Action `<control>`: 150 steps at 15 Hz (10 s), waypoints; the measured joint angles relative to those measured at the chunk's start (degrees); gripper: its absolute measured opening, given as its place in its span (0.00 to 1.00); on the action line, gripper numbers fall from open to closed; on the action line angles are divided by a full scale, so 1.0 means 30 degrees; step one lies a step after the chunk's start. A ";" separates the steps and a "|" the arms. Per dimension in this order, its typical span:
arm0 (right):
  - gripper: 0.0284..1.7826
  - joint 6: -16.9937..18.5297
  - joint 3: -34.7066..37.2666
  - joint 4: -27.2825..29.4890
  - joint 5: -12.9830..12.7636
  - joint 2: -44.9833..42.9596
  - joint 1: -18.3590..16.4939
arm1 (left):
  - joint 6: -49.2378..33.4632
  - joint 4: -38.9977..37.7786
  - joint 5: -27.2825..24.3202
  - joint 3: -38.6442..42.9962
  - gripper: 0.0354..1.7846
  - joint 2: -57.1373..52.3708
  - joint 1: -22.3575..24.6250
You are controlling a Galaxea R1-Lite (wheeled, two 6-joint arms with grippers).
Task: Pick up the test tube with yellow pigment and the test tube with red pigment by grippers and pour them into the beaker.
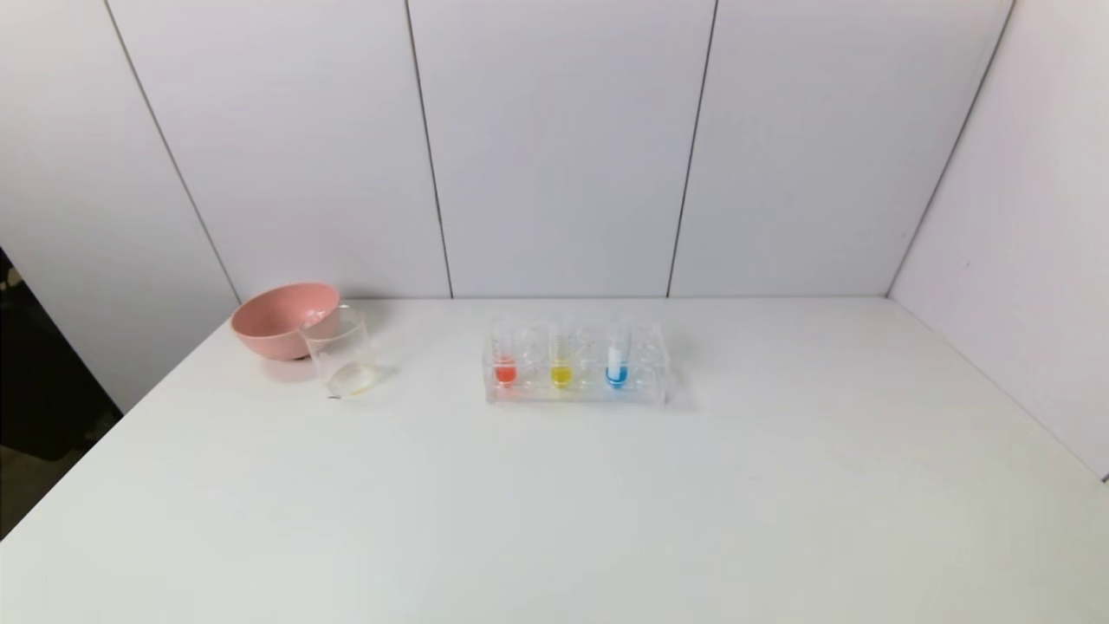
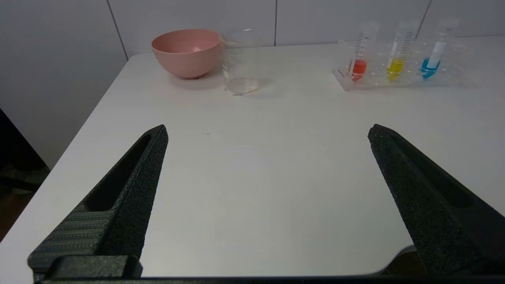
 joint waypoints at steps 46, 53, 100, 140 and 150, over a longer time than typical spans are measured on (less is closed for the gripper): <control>0.95 0.0000 0.0000 -0.0008 -0.0008 0.0000 0.0000 | -0.0406 -2.6750 1.4584 -1.3670 1.00 4.0830 -1.2646; 0.95 -0.0008 0.0000 0.0000 -0.0008 0.0000 0.0000 | -0.0394 -2.6771 1.4560 -1.3739 1.00 4.0952 -1.2373; 0.95 0.0000 0.0000 0.0000 -0.0008 0.0000 0.0000 | 0.1638 -2.6157 1.4348 -1.2487 0.23 3.5909 -1.3154; 0.95 0.0000 0.0000 0.0000 -0.0008 0.0000 0.0000 | 0.0256 -0.9817 0.0549 -1.6344 0.23 3.0513 0.1865; 0.95 0.0000 0.0000 0.0000 0.0000 0.0000 0.0000 | 0.1146 -0.8980 -0.1187 -1.6799 0.23 3.1505 0.3401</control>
